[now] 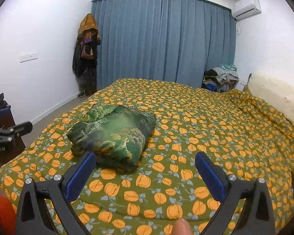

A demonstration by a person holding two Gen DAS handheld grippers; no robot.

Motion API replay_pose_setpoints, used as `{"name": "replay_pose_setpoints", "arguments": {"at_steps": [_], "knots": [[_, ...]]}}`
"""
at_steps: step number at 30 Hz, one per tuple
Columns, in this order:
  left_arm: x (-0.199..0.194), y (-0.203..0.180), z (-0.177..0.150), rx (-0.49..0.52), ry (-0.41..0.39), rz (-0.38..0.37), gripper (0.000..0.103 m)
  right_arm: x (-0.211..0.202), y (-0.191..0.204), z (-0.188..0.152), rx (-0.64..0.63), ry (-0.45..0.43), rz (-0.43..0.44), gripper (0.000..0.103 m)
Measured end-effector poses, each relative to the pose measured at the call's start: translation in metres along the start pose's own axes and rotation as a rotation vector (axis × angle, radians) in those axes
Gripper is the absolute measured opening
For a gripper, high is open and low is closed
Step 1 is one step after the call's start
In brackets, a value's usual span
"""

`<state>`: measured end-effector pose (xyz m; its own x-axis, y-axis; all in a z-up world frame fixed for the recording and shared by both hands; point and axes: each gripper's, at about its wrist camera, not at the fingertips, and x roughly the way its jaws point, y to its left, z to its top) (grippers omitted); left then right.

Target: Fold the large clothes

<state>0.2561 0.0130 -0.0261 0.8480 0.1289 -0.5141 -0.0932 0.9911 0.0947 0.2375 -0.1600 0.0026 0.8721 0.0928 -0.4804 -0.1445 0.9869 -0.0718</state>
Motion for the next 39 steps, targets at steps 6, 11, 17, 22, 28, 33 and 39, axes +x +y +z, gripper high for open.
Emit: {"name": "replay_pose_setpoints", "arguments": {"at_steps": [6, 11, 17, 22, 28, 33, 39], "knots": [[-0.015, -0.004, -0.022, -0.076, 0.032, 0.037, 0.103, -0.015, 0.003, -0.011, 0.036, 0.066, -0.064, 0.103], [-0.021, -0.009, -0.029, -0.08, 0.043, 0.041, 0.103, -0.021, 0.009, -0.019, 0.048, 0.128, -0.066, 0.103], [-0.03, -0.008, -0.033, -0.108, 0.033, -0.009, 0.103, -0.026, 0.016, -0.028, 0.04, 0.15, -0.067, 0.103], [-0.032, -0.008, -0.038, -0.13, 0.055, -0.014, 0.103, -0.03, 0.018, -0.033, 0.034, 0.153, -0.068, 0.103], [-0.036, -0.016, -0.039, -0.098, 0.067, -0.04, 0.103, -0.032, 0.021, -0.037, 0.025, 0.157, -0.059, 0.103], [-0.04, -0.021, -0.037, -0.091, 0.083, -0.006, 0.103, -0.037, 0.02, -0.038, 0.043, 0.155, -0.032, 0.103], [-0.041, -0.019, -0.038, -0.089, 0.11, 0.008, 0.103, -0.046, 0.021, -0.037, 0.028, 0.107, -0.046, 0.103]]}}
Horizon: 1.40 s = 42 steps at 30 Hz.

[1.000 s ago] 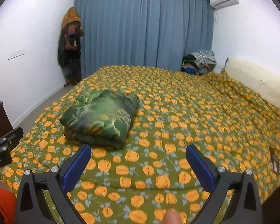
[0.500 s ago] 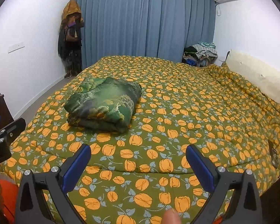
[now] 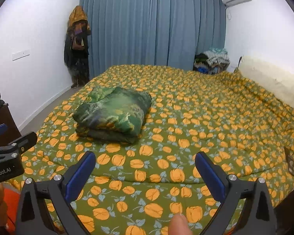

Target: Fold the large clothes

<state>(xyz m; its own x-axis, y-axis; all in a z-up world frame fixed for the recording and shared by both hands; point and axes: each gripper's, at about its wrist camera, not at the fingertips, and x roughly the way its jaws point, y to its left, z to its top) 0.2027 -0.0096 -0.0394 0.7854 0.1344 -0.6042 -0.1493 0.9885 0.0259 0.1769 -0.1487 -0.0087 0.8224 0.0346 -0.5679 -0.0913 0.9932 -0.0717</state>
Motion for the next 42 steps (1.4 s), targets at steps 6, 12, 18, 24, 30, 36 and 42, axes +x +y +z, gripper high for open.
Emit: {"name": "replay_pose_setpoints", "arguments": {"at_steps": [6, 12, 18, 24, 30, 36, 42], "knots": [[-0.001, 0.001, -0.002, 0.02, 0.035, -0.007, 0.103, 0.001, 0.003, 0.001, -0.017, 0.043, 0.008, 0.103], [-0.006, 0.002, -0.002, 0.042, 0.034, 0.041, 0.103, -0.007, 0.01, 0.005, -0.014, 0.063, 0.045, 0.103], [-0.008, 0.006, 0.001, 0.024, 0.042, 0.027, 0.103, -0.01, 0.011, 0.006, -0.005, 0.074, 0.048, 0.103], [-0.007, 0.005, 0.001, 0.016, 0.046, 0.02, 0.103, -0.013, 0.014, 0.007, -0.013, 0.08, 0.019, 0.103], [-0.005, 0.002, -0.001, 0.004, 0.063, 0.001, 0.103, -0.012, 0.015, 0.003, -0.025, 0.093, 0.01, 0.103], [-0.004, -0.001, -0.001, 0.01, 0.062, 0.002, 0.103, -0.012, 0.016, 0.002, -0.03, 0.094, 0.012, 0.103], [-0.005, -0.001, -0.003, 0.005, 0.065, -0.014, 0.103, -0.012, 0.016, 0.003, -0.033, 0.087, 0.006, 0.103]]}}
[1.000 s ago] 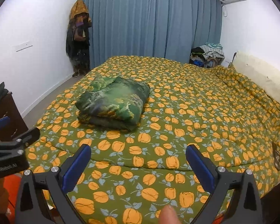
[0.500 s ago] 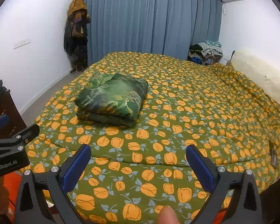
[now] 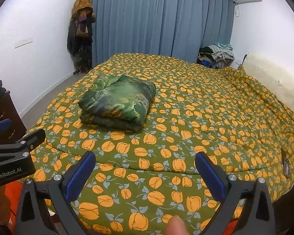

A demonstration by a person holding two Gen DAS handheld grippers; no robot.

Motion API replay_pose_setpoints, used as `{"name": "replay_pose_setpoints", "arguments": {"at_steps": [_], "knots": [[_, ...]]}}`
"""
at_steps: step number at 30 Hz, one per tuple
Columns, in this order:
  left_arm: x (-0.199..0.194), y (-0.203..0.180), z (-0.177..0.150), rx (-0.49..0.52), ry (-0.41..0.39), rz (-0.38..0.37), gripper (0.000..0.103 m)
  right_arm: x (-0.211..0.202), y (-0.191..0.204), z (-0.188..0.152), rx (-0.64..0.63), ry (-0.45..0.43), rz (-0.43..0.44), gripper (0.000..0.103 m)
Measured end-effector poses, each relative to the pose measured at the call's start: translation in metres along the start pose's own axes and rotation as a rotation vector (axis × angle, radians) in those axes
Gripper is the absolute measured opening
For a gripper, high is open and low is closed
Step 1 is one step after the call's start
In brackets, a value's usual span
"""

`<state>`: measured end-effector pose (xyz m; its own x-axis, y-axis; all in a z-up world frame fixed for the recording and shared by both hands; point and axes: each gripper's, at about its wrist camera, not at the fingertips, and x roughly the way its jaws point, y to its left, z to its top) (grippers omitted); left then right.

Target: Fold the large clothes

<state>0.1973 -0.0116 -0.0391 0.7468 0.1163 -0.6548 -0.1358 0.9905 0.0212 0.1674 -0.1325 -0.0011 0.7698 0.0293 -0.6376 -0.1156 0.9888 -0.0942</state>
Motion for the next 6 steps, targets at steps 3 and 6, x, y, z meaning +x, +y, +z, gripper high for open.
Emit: {"name": "replay_pose_setpoints", "arguments": {"at_steps": [3, 6], "knots": [[0.0013, 0.0005, -0.0006, -0.008, -0.003, -0.002, 0.103, 0.0007, -0.0006, 0.0006, 0.003, 0.002, 0.003, 0.103], [0.0013, -0.0001, -0.0008, 0.005, -0.013, 0.006, 0.103, 0.0022, -0.0025, 0.0014, 0.014, 0.002, 0.002, 0.103]]}}
